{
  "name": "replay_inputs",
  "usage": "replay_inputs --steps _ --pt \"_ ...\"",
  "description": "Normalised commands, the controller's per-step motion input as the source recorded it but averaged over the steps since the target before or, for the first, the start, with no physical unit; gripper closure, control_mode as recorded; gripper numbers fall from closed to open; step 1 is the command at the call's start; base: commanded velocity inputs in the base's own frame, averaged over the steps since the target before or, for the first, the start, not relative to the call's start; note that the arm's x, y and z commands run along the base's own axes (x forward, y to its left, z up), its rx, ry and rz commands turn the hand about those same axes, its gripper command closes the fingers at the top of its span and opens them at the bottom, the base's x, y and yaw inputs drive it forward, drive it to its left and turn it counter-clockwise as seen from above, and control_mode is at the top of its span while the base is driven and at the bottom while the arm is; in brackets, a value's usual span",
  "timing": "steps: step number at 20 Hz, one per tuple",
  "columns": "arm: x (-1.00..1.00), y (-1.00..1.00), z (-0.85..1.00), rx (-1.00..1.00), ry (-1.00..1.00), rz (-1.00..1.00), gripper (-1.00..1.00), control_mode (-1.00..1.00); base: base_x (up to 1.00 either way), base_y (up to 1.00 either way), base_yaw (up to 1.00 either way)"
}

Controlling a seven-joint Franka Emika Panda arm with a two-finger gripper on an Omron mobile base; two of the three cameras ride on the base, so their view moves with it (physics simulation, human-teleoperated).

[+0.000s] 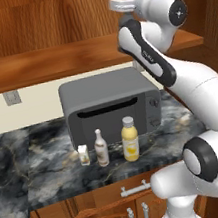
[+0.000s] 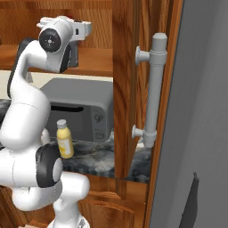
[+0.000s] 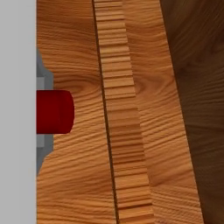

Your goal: Sort all alcoholic drinks to one cabinet, and non-alcoholic drinks to the other.

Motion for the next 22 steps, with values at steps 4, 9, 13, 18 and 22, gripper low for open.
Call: replay_inputs --steps 4,9,13,18,22 --pt "0.43 0.11 0.0 0.0 0.0 0.02 1.0 -1.0 0.0 0.0 0.0" --pt "0.38 0.09 0.0 0.0 0.0 0.02 1.0 -1.0 0.0 0.0 0.0" --pt "0.41 0.12 -0.01 0.0 0.0 0.02 1.0 -1.0 0.0 0.0 0.0" --pt "0.41 0.06 -0.04 0.0 0.0 0.03 1.0 -1.0 0.0 0.0 0.0" --pt "0.4 0.04 -0.13 0.0 0.0 0.02 1.0 -1.0 0.0 0.0 0.0"
